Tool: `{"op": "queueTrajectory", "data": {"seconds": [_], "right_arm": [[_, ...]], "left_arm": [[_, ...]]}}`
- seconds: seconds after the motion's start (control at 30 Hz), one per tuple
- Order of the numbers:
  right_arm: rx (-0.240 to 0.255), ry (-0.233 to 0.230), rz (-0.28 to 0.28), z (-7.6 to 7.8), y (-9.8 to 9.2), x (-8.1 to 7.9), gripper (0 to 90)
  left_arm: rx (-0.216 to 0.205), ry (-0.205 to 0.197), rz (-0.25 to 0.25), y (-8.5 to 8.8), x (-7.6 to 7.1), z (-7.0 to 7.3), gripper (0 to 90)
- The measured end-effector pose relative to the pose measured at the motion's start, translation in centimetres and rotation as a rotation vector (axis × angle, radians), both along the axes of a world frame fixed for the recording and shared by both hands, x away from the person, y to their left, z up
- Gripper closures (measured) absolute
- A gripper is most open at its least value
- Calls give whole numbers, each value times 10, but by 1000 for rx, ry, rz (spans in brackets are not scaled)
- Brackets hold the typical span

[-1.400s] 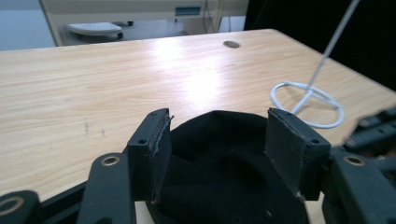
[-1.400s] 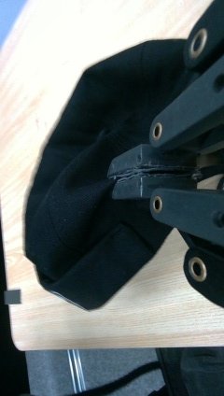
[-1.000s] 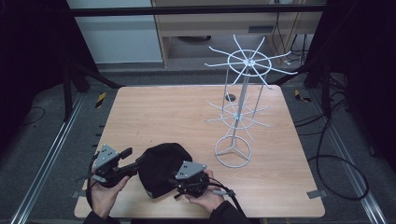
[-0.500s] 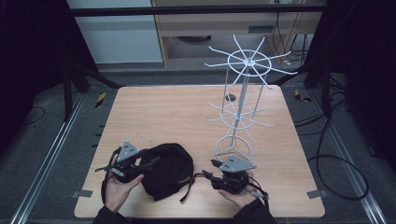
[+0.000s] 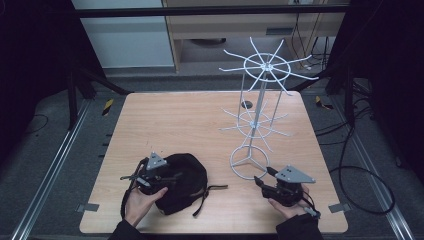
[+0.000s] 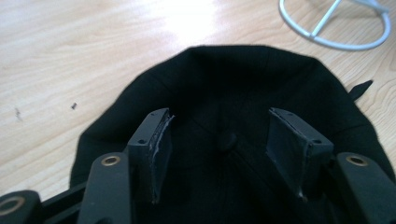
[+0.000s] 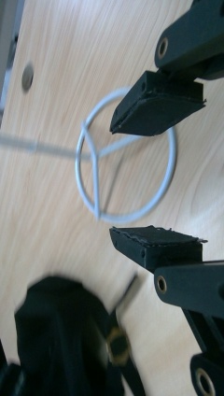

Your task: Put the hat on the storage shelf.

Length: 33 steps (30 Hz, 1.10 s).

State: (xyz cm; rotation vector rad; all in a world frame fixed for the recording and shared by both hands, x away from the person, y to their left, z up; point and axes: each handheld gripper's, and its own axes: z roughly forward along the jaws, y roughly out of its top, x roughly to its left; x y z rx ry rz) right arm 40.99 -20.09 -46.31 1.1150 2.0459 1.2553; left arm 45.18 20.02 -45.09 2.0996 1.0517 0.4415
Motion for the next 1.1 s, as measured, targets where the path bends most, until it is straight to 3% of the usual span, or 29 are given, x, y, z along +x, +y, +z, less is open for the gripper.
{"op": "queueTrajectory", "data": {"seconds": [0.17,0.23,0.37,0.57,0.67,1.1], "right_arm": [[-4,10,-65,-4,-17,8,418],[-8,17,-76,-5,-20,11,416],[-13,25,-93,-7,-24,15,412],[-11,42,-123,-10,-32,19,407],[-12,43,-137,-10,-37,21,406],[-2,54,-170,-12,-50,23,406]], "left_arm": [[27,49,-7,-7,5,-10,400],[53,65,-12,-10,5,-13,406],[62,96,-3,-14,9,-20,426],[90,151,1,-20,13,-29,510],[86,174,2,-21,14,-31,597],[82,188,21,-20,14,-29,735]]}}
